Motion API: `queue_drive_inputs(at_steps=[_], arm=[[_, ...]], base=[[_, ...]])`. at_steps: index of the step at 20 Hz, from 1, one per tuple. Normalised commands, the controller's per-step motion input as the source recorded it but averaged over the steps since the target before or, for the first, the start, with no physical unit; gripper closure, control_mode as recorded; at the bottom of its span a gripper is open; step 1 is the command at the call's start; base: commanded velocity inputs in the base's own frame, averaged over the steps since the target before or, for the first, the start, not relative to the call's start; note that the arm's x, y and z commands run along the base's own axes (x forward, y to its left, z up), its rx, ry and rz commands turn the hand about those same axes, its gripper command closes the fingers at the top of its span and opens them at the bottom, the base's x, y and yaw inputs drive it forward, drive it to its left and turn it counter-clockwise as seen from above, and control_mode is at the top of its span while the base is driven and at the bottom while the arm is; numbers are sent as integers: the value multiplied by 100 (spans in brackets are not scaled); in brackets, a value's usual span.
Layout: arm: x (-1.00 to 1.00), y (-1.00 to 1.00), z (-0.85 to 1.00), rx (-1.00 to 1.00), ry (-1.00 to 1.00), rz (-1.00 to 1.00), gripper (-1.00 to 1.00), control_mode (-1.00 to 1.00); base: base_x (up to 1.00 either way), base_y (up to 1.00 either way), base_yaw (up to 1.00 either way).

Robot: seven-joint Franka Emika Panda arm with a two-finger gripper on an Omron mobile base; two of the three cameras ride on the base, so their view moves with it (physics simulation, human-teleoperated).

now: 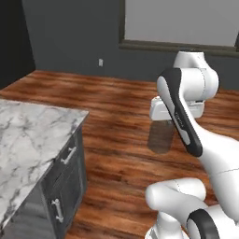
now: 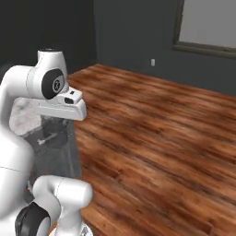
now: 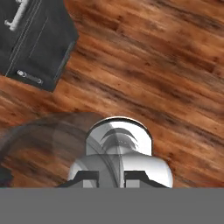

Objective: Pick the jug and jar and place them in the sink. Then turn on the water.

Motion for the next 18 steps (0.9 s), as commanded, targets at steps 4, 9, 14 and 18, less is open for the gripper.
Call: queue_drive_inputs(at_steps=[4,9,14,18], arm=[[0,0,0,0,0,0,100,100],[0,0,0,0,0,0,100,100],[0,0,0,0,0,0,100,100],[0,0,0,0,0,0,100,100]], base=[[0,-17,-77],[0,-18,-78],[0,-15,-75],[0,-12,-74]])
